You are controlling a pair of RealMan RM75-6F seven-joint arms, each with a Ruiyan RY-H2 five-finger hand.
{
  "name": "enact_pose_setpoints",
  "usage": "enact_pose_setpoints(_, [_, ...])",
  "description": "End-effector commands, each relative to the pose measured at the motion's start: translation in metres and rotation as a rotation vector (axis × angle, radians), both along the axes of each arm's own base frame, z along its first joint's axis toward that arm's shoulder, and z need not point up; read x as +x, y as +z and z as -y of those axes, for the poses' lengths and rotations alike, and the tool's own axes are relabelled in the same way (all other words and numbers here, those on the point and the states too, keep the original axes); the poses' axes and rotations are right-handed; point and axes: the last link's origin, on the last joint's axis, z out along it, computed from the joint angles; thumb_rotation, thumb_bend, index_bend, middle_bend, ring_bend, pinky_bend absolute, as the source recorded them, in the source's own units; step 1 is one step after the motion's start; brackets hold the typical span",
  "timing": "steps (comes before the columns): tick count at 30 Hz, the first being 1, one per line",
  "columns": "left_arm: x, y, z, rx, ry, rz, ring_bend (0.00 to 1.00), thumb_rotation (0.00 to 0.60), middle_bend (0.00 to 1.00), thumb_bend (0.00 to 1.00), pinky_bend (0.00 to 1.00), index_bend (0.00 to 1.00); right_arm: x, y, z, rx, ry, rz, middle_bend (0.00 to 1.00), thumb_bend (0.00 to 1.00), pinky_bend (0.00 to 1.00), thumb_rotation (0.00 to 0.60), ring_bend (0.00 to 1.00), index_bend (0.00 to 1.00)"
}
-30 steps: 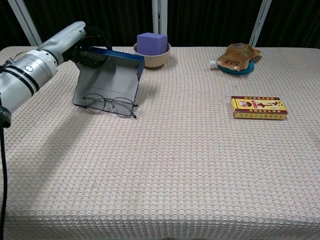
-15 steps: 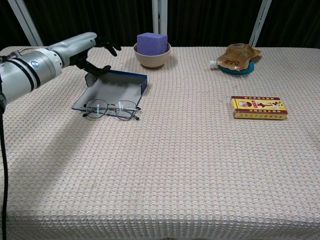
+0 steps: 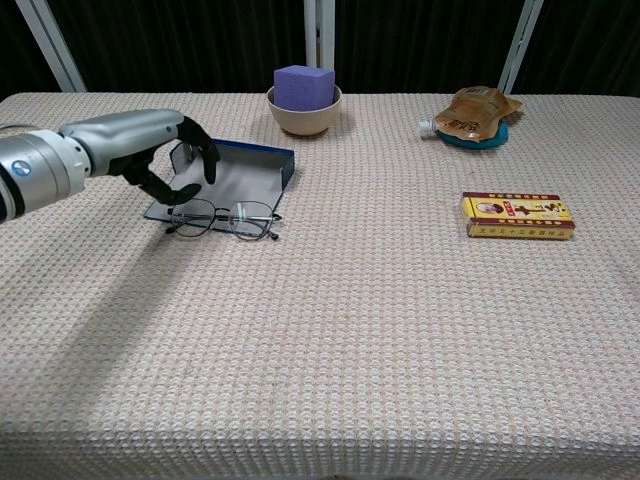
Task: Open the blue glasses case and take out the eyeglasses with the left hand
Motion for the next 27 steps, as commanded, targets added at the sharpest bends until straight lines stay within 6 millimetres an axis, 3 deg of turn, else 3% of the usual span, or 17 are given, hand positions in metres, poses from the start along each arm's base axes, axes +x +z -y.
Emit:
enact_pose_setpoints(1, [-0.005,-0.002,0.009,-0.023,0.054,-0.041,0.02,0.6,0.19,0.41,0.0,0.45,0.0,0.001,-0.001,-0.002,0.0,0.001,0.07,0.18,0.0,0.6,0.0,0.02])
enact_pose_setpoints(7, [0.001,-0.007,0.011,-0.022,0.06,-0.057,0.0,0.6,0.18,0.33,0.0,0.43,0.0,0.0,-0.002,-0.002,0.003,0.003,0.07,0.18,0.0,0.6,0.0,0.02])
enact_pose_setpoints(15, [0.009,-0.009,0.011,-0.036,0.05,-0.048,0.0,0.6,0.17,0.33,0.0,0.38,-0.001,0.0,-0.001,-0.001,0.0,0.002,0.07,0.18,0.0,0.6,0.0,0.02])
enact_pose_setpoints(27, [0.014,-0.017,0.021,-0.088,0.02,-0.071,0.0,0.6,0.17,0.33,0.0,0.44,-0.002,0.001,-0.002,-0.002,-0.006,0.002,0.07,0.18,0.0,0.6,0.0,0.02])
